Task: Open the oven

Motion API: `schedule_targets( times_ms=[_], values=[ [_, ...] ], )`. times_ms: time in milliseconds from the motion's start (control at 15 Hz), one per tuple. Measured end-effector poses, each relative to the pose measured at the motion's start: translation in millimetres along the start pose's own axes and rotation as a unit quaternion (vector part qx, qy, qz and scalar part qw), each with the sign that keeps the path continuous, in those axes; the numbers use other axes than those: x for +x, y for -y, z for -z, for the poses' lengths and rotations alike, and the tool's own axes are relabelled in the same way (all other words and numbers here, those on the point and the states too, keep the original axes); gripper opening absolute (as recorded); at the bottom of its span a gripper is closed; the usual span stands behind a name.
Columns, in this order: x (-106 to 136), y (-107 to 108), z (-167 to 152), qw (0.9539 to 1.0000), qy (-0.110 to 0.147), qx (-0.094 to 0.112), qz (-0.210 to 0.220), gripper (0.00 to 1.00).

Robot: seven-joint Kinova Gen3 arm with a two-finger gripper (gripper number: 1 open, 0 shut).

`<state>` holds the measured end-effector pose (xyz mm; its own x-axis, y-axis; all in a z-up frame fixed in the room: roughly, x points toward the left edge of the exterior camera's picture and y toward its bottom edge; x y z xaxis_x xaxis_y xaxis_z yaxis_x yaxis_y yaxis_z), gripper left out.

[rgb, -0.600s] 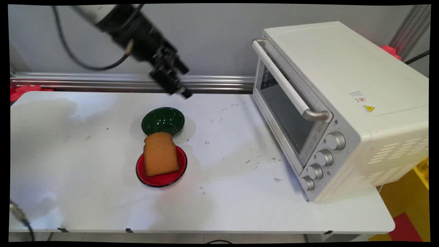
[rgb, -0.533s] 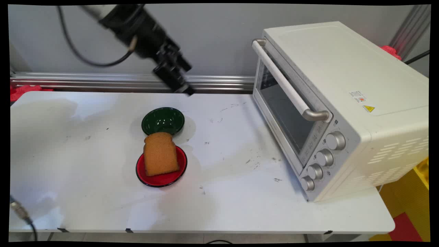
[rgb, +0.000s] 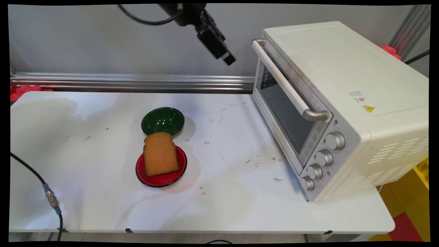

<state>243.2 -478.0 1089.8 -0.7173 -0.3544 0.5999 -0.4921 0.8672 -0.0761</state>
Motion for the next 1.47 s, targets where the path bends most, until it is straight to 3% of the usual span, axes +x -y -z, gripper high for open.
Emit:
schedule_targets(
  times_ms=[400, 467, 1067, 1467],
  values=[
    [24.7, 12.4, -9.9, 0.9999, -0.005, 0.008, 0.014, 1.00],
    [26.0, 13.8, -11.3, 0.9998, -0.005, 0.007, 0.016, 0.00],
    [35.6, 21.9, -25.6, 0.9995, -0.013, 0.000, 0.030, 0.00],
    [45.1, 25.1, -51.1, 0.9991, -0.027, -0.003, 0.031, 0.00]
  ],
)
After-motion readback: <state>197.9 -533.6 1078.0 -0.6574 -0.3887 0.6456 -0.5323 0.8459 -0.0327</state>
